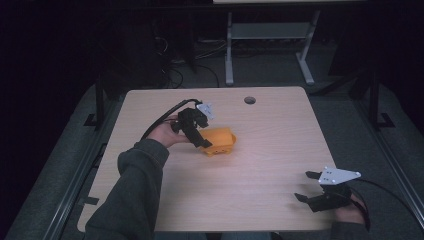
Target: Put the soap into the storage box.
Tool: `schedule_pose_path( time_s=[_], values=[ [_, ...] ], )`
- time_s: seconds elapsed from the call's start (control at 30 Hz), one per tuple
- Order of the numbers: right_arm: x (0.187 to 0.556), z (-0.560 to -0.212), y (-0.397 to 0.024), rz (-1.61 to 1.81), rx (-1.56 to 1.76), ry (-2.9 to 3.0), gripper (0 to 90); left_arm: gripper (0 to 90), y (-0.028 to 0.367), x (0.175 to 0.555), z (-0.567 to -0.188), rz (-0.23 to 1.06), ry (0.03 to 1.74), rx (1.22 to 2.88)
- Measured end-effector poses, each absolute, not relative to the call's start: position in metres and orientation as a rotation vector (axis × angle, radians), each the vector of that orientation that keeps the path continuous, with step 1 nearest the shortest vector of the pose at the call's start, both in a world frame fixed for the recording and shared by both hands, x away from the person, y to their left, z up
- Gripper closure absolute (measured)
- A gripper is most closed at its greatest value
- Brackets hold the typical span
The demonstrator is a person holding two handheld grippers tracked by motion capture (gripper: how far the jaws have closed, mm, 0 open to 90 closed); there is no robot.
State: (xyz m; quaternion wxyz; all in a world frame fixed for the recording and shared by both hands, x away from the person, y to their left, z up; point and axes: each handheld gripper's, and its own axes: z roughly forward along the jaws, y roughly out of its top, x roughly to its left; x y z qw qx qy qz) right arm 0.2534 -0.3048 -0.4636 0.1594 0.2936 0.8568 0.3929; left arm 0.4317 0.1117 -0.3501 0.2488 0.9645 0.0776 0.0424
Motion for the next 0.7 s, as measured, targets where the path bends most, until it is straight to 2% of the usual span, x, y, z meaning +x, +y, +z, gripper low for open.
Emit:
schedule_pose_path(
  time_s=[0.57,0.7],
  values=[
    [0.257,-0.465,-0.301,1.113,0.842,2.457,14.0,20.0,0.123,0.415,-0.349,0.121,0.213,2.624],
    [0.257,-0.466,-0.301,1.108,0.835,2.462,14.0,22.9,0.125,0.408,-0.351,0.131,0.203,2.621]
  ],
)
